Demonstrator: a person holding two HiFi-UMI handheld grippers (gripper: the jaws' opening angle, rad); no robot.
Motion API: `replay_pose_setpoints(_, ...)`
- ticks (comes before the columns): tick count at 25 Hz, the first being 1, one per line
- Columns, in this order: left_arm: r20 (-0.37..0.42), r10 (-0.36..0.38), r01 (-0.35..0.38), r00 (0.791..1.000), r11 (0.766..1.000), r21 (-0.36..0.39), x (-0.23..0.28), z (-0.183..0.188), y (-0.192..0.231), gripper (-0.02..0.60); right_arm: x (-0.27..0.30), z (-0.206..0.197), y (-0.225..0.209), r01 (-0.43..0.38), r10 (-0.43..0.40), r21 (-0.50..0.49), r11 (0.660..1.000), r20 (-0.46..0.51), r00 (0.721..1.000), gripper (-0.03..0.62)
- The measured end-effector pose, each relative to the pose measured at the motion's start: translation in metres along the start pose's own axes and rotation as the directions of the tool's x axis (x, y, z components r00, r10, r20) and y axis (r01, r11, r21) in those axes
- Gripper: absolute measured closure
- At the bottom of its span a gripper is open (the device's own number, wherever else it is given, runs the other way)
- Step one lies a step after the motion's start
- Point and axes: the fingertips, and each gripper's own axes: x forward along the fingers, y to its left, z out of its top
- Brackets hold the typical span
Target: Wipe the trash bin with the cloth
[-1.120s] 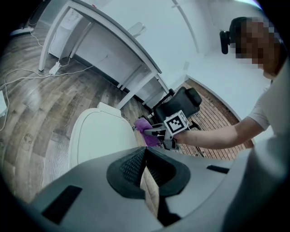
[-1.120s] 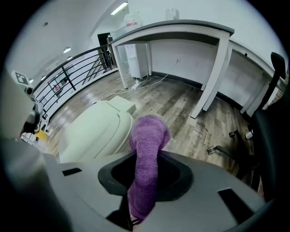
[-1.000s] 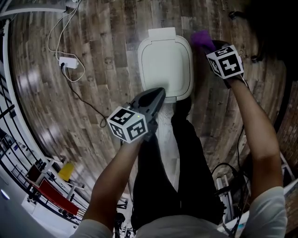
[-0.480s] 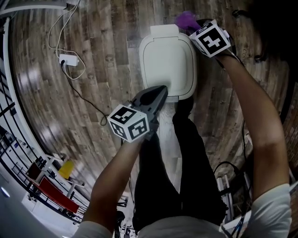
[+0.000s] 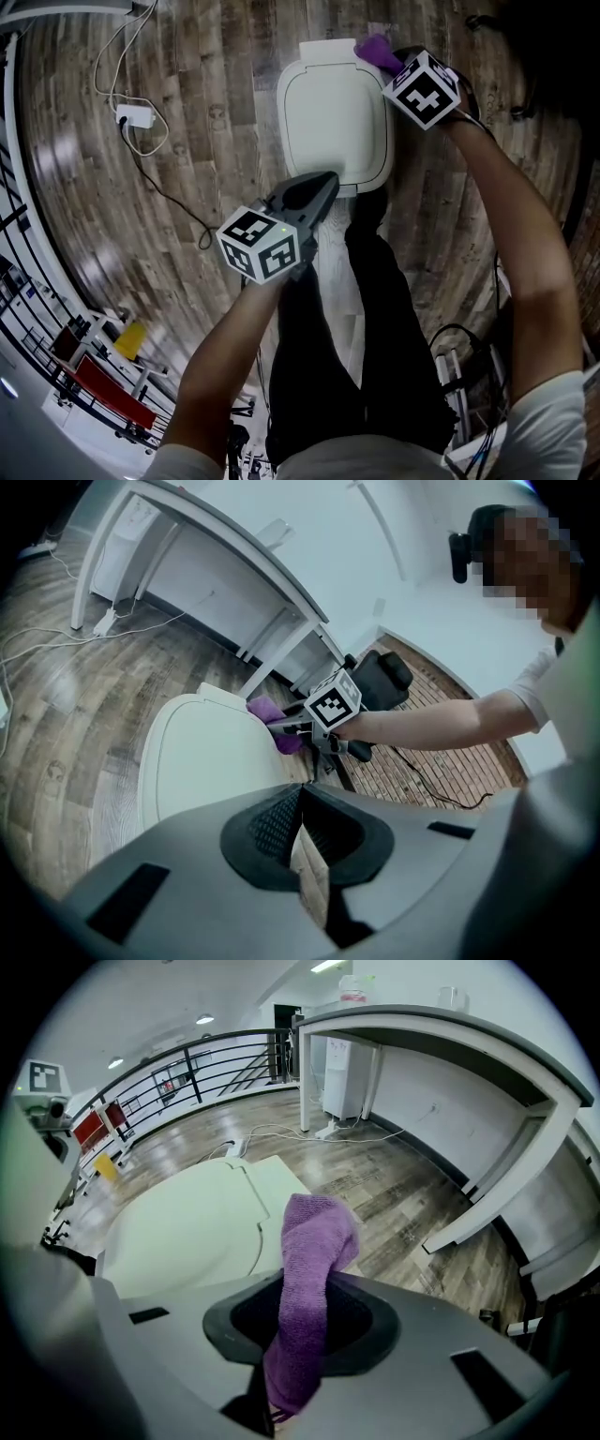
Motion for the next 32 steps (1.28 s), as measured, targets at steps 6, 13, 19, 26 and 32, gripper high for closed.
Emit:
replay_pose_setpoints(6, -0.005, -0.01, 0.01, 1.0, 1.0, 0.001, 0.003, -0.014, -0.013, 0.577, -0.009, -0.023, 0.015, -0.01, 0.01, -0.035, 0.999, -0.015, 1.0, 0.497)
replay_pose_setpoints(13, -0.023, -0.023, 0.023, 0.999, 1.0, 0.006, 0.006, -0.03, -0.025, 0.578, -0.019, -0.049, 0.038, -0.016, 0.013, -0.103, 0.995, -0.032, 0.999, 0.497)
replay_pose_setpoints(19, -0.094, -0.057, 0.061, 0.994, 0.997, 0.04, -0.002, -0.055, -0.034, 0.577, -0.026, -0.073, 0.062, 0.009, -0.016, -0.133, 0.991, -0.051, 0.999, 0.497)
replay_pose_setpoints(26, -0.163, -0.079, 0.094, 0.983, 0.992, 0.085, -0.022, -0.076, -0.031, 0.577, -0.037, -0.092, 0.101, 0.045, -0.065, -0.206, 0.977, -0.093, 0.993, 0.496)
replay_pose_setpoints(32, -0.21, -0.094, 0.117, 0.973, 0.988, 0.099, -0.032, -0.094, -0.03, 0.577, -0.045, -0.115, 0.141, 0.047, -0.067, -0.176, 0.983, -0.107, 0.992, 0.497)
